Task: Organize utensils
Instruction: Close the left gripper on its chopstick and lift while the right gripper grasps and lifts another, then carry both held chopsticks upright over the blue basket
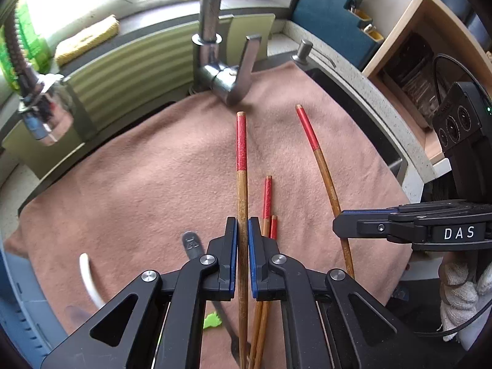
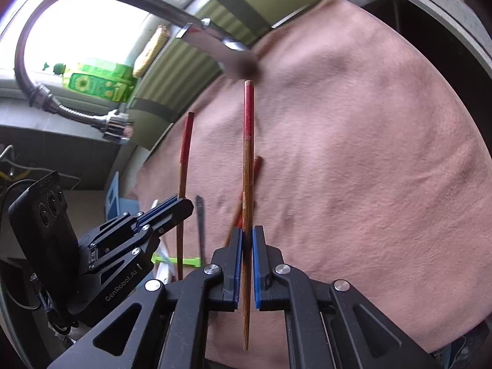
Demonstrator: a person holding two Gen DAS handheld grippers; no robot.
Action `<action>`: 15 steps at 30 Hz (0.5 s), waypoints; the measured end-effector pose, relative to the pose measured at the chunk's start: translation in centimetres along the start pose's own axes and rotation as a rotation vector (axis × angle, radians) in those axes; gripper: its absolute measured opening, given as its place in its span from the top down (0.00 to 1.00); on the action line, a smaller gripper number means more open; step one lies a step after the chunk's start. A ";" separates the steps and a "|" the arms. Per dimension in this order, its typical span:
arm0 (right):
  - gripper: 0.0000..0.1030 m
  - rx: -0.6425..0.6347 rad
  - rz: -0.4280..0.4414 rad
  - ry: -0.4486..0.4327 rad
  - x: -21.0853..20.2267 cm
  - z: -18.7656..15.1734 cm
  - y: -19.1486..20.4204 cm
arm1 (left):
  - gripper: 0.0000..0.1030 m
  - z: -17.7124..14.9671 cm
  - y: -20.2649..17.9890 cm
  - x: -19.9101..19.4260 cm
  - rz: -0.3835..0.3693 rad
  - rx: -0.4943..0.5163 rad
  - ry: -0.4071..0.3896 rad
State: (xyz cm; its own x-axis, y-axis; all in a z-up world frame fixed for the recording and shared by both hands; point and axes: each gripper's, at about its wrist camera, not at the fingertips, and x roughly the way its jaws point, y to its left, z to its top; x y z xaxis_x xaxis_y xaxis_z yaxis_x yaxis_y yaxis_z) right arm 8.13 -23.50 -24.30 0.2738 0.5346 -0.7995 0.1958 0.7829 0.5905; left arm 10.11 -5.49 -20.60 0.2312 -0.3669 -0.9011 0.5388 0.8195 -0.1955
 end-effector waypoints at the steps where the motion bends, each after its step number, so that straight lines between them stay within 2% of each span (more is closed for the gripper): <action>1: 0.94 -0.017 0.006 0.000 -0.1 0.0 0.7 | 0.94 -0.2 0.2 -0.6 0.005 -0.007 -0.010; 8: 0.94 -0.157 0.043 0.025 0.6 -1.1 7.2 | 0.94 -2.7 2.9 -5.2 0.045 -0.091 -0.085; 12: 0.94 -0.258 0.066 0.058 1.9 -2.0 12.0 | 0.94 -5.1 5.2 -8.4 0.084 -0.153 -0.126; 15: 0.94 -0.323 0.077 0.090 3.5 -2.8 15.5 | 0.94 -7.6 7.5 -10.7 0.141 -0.211 -0.146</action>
State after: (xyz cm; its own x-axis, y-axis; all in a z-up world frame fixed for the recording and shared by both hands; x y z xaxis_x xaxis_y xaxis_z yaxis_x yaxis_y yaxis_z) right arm 9.49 -8.57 -18.26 0.1890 0.6110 -0.7687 -0.1341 0.7916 0.5962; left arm 5.56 7.93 -15.34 0.4144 -0.2901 -0.8626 0.3166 0.9346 -0.1622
